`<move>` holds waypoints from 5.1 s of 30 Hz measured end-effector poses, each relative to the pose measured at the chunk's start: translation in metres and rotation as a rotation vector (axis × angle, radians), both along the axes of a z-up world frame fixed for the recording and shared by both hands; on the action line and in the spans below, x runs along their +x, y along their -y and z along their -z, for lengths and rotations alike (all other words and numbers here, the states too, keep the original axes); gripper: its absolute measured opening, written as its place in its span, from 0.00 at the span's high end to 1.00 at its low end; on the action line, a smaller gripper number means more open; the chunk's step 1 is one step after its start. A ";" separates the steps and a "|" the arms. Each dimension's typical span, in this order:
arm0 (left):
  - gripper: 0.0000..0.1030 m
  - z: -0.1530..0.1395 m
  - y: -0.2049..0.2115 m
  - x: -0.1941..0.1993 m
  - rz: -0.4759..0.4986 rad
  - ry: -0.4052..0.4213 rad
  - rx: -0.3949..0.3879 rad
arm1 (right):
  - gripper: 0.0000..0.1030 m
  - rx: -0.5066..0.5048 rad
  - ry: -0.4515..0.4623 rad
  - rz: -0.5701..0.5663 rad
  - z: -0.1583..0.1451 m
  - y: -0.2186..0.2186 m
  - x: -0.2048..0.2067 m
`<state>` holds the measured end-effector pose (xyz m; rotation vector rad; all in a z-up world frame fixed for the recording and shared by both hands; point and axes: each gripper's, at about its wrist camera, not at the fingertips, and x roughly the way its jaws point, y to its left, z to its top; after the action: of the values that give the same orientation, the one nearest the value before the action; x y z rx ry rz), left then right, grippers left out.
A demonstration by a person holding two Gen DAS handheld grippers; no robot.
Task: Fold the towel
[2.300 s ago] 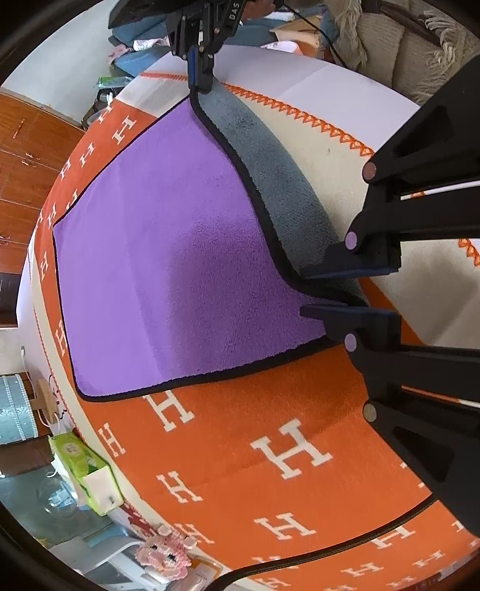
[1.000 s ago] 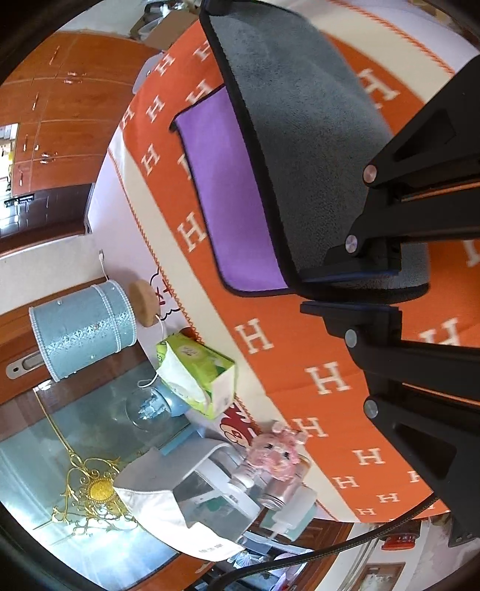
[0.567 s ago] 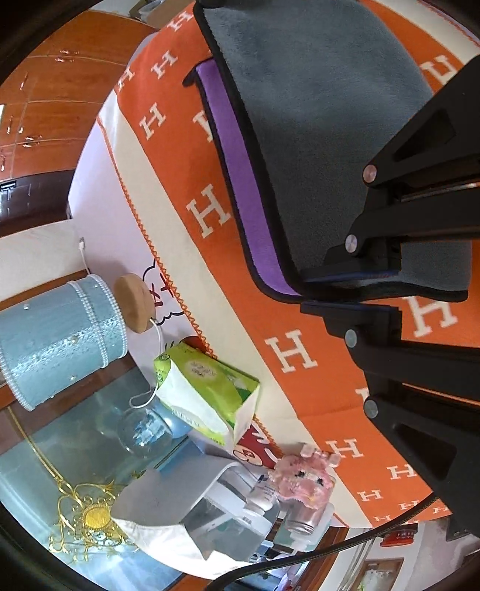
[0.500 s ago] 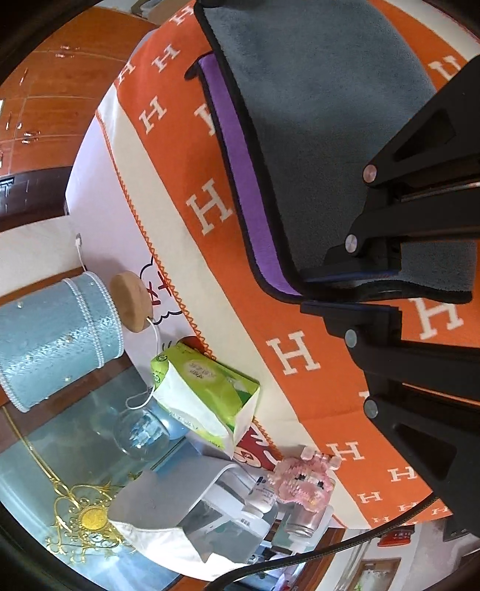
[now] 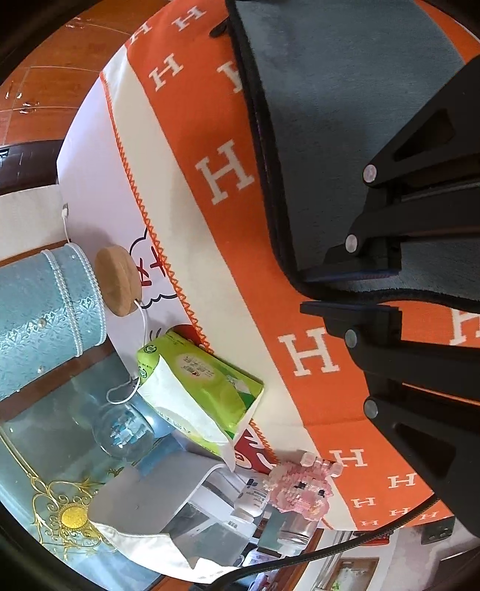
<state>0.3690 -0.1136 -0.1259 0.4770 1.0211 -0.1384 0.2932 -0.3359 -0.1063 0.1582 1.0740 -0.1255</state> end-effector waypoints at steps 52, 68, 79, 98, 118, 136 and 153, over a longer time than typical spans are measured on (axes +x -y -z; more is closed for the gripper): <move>0.17 -0.094 -0.024 -0.080 -0.115 0.100 -0.170 | 0.72 0.020 0.052 -0.063 -0.074 -0.045 -0.059; 0.13 -0.134 -0.063 -0.215 -0.121 0.082 -0.296 | 0.63 0.081 0.104 -0.089 -0.110 -0.067 -0.161; 0.11 -0.148 -0.090 -0.293 -0.155 0.111 -0.326 | 0.62 0.100 0.141 -0.122 -0.129 -0.090 -0.216; 0.02 -0.149 -0.122 -0.359 -0.208 0.135 -0.387 | 0.62 0.107 0.158 -0.159 -0.130 -0.122 -0.271; 0.01 -0.137 -0.130 -0.387 -0.277 0.151 -0.369 | 0.50 0.098 0.211 -0.171 -0.130 -0.140 -0.299; 0.01 -0.133 -0.132 -0.385 -0.289 0.148 -0.329 | 0.50 0.064 0.195 -0.198 -0.126 -0.157 -0.297; 0.01 -0.124 -0.135 -0.385 -0.287 0.125 -0.326 | 0.50 0.063 0.201 -0.195 -0.125 -0.160 -0.297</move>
<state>-0.0155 0.0211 -0.0017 0.0398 0.9127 -0.0169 -0.0036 -0.1762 0.0188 0.1193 0.8883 0.0987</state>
